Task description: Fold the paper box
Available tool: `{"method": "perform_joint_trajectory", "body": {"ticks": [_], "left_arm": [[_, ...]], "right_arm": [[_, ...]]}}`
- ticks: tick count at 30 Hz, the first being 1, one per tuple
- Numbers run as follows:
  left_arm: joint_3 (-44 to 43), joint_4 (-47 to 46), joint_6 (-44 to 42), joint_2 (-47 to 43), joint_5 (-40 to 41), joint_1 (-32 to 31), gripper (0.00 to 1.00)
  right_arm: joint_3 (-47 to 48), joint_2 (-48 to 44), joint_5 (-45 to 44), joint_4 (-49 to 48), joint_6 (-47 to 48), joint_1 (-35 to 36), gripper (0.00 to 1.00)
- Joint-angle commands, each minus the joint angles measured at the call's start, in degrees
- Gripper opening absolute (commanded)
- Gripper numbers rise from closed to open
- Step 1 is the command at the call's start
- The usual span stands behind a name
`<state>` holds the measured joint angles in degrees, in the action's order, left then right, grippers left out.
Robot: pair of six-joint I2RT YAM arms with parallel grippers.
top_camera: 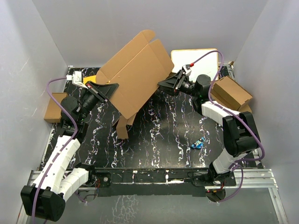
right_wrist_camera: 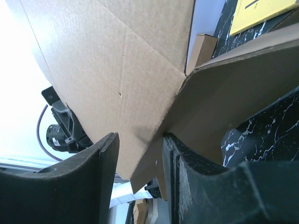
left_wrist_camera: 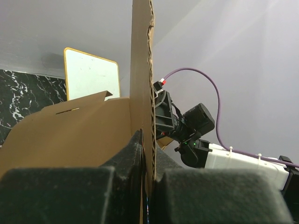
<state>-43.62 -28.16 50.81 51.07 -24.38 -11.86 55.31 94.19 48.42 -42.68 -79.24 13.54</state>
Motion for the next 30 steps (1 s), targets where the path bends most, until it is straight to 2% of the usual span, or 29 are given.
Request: {"method": "perform_joint_trajectory", "body": {"ticks": [1,13,22,25,30], "left_arm": [[-3.3,-1.4,-0.8,-0.9,-0.2,-0.3,0.00],[-7.3,0.5,-3.1,-1.1,2.2,-0.2,0.00],[-13.4,3.0,-4.6,0.2,3.3,0.6,0.00],[-15.4,3.7,-4.5,0.9,2.9,1.2,0.00],[-17.5,3.7,-2.5,2.1,0.2,3.6,0.00]], "right_arm": [[0.2,-3.7,1.0,-3.3,1.6,-0.4,0.48],[0.9,-5.2,5.3,-2.9,5.5,-0.5,0.50],[2.4,-8.0,14.4,-2.2,15.2,-1.4,0.51],[4.5,-9.9,18.6,3.5,24.6,-2.3,0.53],[8.4,-14.2,19.4,27.1,52.3,-4.9,0.56]]}}
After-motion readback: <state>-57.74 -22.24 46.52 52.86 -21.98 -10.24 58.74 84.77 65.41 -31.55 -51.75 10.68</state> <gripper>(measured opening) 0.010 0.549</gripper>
